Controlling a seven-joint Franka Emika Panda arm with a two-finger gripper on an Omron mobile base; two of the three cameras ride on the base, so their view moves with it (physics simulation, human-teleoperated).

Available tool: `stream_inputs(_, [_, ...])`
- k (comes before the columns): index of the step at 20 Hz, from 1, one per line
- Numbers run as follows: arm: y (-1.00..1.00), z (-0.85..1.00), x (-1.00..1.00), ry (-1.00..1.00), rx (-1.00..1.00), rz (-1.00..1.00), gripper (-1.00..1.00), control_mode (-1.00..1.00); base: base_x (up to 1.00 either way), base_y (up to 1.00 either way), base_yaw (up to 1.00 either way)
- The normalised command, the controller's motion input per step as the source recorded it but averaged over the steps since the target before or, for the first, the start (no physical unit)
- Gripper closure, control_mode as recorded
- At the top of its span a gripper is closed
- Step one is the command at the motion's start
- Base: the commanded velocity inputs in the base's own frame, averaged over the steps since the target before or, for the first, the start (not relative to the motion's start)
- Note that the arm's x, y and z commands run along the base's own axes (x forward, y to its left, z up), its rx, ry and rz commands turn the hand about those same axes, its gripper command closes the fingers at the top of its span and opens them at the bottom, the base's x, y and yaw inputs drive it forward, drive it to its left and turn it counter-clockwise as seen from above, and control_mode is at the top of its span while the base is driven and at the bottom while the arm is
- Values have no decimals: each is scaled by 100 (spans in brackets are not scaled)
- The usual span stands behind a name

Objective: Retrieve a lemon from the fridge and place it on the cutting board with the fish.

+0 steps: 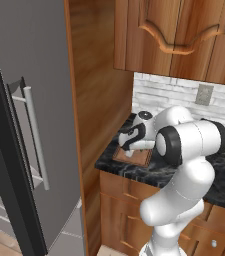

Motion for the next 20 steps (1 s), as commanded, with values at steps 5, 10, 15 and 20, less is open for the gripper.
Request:
stream_inputs(5, [0, 0, 0, 3, 0, 1, -100, -100, 0, 0, 0])
stream_inputs(10, [0, 7, 0, 5, -1, 0, -100, -100, 0, 0, 0])
stream_inputs(15, [0, 51, -3, 5, -8, 0, -100, -100, 0, 0, 0])
stream_inputs(20, [0, 41, -21, 5, -7, 0, -100, -100, 0, 0, 0])
